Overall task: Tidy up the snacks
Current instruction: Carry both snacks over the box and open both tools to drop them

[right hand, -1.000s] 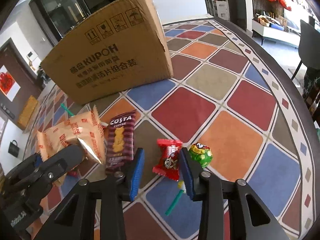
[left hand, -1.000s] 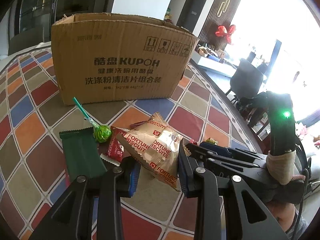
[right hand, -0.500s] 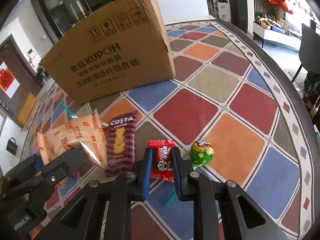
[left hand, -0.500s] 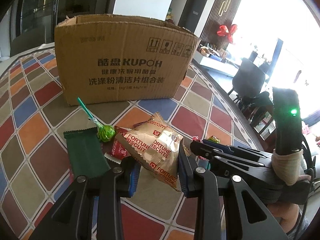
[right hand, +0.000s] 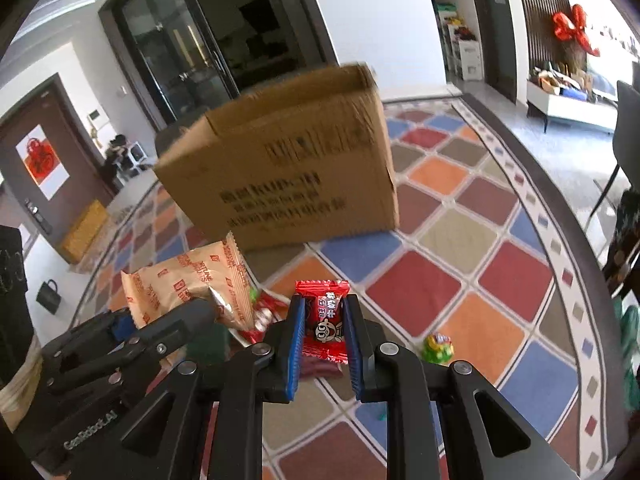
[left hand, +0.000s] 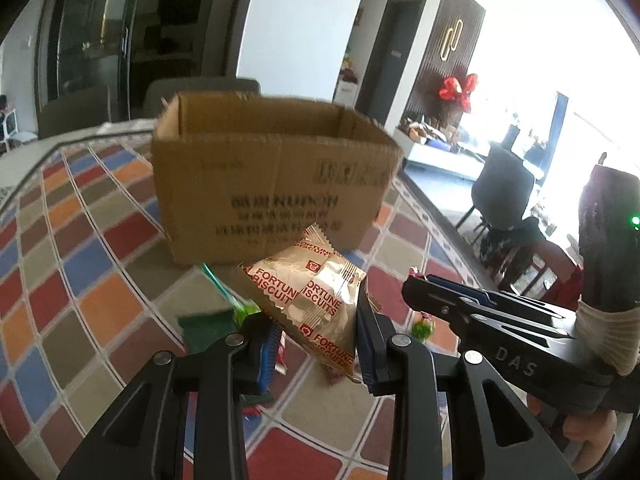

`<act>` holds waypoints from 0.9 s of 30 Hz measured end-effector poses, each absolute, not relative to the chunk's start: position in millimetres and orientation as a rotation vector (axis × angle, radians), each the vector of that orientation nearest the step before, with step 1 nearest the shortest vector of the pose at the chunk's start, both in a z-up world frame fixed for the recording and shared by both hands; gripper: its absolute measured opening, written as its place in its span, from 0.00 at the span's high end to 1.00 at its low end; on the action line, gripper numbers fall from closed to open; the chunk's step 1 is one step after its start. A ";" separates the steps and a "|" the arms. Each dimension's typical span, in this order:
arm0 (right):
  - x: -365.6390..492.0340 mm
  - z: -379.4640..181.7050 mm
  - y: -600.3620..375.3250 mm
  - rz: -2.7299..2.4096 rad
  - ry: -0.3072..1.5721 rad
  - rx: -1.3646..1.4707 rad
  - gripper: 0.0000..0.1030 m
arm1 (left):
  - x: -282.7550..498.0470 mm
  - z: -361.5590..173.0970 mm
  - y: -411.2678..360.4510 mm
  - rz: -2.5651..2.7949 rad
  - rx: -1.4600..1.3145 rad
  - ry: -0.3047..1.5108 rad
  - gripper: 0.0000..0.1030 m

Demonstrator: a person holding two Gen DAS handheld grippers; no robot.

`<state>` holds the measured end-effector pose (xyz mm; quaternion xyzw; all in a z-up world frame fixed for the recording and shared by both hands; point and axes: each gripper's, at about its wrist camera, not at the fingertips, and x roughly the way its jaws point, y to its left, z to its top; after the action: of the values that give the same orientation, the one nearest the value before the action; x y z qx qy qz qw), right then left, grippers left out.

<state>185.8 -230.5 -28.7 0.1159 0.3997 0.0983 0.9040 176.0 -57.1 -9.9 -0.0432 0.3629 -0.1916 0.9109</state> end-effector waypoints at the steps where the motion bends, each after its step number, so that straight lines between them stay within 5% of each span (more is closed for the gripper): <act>1: 185.9 -24.2 -229.4 0.208 0.815 0.237 0.80 | 176.5 -5.8 -55.9 -0.392 -0.089 0.739 0.68; 27: 259.6 83.2 -198.3 0.262 0.606 0.162 0.80 | 254.2 90.9 -23.3 -0.319 -0.063 0.596 0.68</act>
<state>259.6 -198.3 83.2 0.0795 0.2973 0.1285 0.9428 254.2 -23.3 90.9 -0.0309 0.2925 -0.1562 0.9429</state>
